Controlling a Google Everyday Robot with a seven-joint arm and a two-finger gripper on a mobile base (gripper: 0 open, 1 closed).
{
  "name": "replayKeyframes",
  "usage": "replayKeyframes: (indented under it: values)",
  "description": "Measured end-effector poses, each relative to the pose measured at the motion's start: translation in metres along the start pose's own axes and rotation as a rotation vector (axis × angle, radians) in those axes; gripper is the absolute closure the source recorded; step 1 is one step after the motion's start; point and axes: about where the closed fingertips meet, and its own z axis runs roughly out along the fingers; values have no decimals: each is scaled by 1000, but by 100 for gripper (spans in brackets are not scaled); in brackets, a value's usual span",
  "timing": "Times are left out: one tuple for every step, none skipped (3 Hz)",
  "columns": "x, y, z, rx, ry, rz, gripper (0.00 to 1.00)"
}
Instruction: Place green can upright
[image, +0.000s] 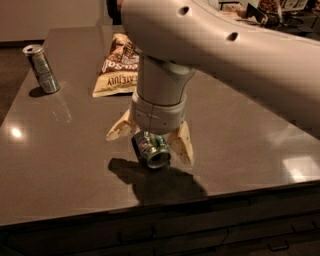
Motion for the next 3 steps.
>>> replayKeyframes:
  values:
    - [4,0,8,-29,8,-24,19]
    - [9,3,13,-53,15,-40,41]
    - [14,3,12,-60,17,-33,65]
